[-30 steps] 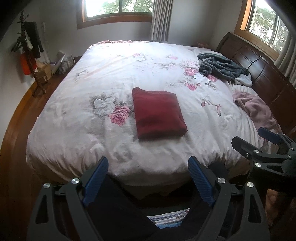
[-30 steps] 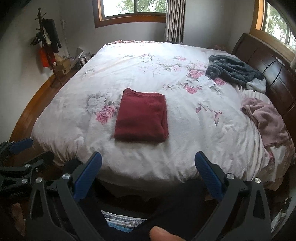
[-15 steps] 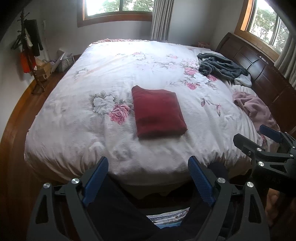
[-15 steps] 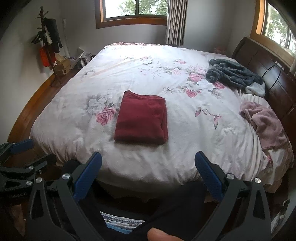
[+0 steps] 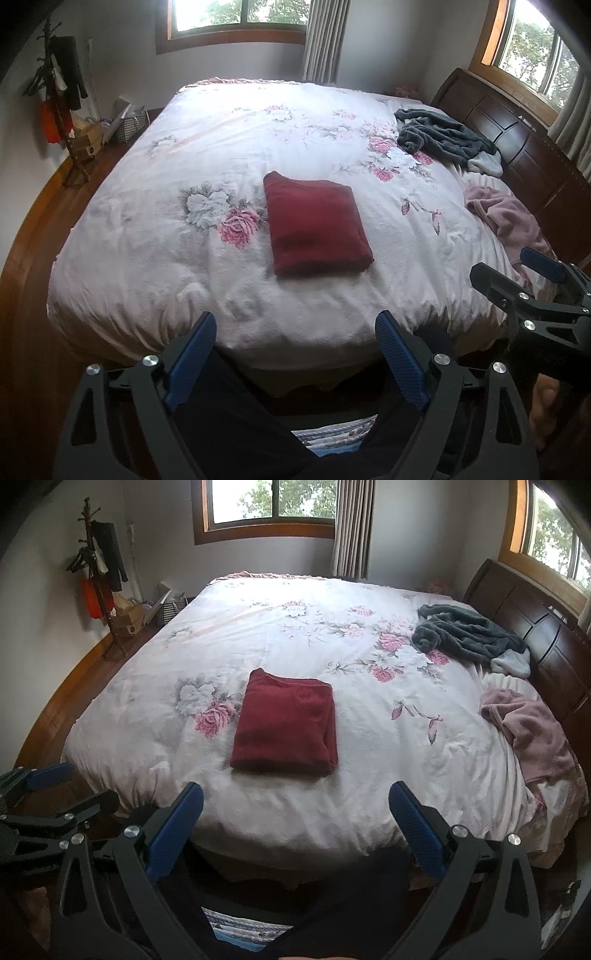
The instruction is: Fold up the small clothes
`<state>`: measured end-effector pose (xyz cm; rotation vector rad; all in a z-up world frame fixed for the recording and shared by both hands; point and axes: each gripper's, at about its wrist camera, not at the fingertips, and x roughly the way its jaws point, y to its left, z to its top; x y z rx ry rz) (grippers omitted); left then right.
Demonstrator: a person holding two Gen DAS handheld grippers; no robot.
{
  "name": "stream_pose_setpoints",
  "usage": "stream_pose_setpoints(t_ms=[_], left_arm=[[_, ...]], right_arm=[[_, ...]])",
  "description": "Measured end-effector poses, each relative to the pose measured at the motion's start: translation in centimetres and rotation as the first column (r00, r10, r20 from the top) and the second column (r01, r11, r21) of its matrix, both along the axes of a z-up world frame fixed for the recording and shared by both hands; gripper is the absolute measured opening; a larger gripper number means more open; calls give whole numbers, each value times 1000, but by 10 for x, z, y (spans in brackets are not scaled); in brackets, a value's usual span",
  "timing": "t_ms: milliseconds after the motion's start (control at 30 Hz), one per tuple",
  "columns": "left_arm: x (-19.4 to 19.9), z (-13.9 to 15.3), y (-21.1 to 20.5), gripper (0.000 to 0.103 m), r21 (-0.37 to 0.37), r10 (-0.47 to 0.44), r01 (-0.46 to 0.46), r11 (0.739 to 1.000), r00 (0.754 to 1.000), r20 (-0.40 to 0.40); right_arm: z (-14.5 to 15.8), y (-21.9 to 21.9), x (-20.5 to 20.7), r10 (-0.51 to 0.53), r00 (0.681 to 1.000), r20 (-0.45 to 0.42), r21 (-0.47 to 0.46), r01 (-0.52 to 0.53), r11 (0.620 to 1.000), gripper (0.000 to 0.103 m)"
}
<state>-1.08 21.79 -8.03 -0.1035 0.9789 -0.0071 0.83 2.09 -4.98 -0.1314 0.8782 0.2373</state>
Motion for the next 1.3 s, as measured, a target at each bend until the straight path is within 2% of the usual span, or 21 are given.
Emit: stream_pose_setpoints(t_ms=[1300], left_arm=[[-5,-10,-2,88,-1,-1,1,1000,1000,-7]], right_arm=[[-7,-2,9,-21,1000,-10,7,21,1000,100]])
